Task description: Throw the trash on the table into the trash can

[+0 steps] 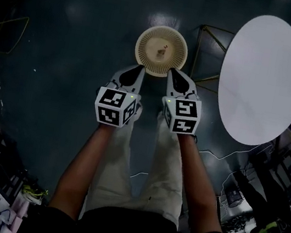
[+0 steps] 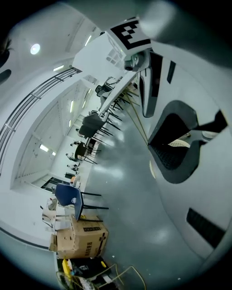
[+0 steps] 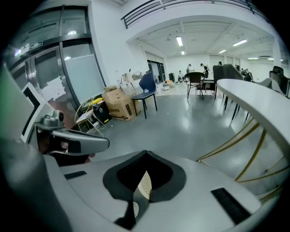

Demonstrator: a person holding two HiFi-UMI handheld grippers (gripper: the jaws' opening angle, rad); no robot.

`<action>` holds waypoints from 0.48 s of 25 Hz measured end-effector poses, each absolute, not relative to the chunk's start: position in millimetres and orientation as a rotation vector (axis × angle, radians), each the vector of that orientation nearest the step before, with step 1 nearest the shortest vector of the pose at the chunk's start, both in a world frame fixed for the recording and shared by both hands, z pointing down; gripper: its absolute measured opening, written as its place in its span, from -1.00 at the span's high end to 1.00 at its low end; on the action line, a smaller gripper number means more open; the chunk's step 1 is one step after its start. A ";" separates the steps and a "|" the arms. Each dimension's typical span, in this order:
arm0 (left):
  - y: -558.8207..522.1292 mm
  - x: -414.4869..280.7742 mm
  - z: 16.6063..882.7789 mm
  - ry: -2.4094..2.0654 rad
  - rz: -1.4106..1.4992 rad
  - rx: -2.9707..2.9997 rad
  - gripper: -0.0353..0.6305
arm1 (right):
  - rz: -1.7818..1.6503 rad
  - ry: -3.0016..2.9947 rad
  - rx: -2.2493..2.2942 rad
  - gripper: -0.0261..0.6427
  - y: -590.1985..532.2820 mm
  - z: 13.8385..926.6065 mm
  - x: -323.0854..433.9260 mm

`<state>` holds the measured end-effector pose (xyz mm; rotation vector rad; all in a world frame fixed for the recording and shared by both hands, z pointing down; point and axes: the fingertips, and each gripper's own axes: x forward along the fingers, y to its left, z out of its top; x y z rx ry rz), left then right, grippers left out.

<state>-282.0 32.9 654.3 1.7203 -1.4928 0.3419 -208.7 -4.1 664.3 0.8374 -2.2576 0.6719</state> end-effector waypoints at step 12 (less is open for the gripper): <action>12.2 -253.3 491.6 -1.545 0.335 1.835 0.87 | 0.670 -2.347 0.831 0.87 -11.2 498.7 -188.0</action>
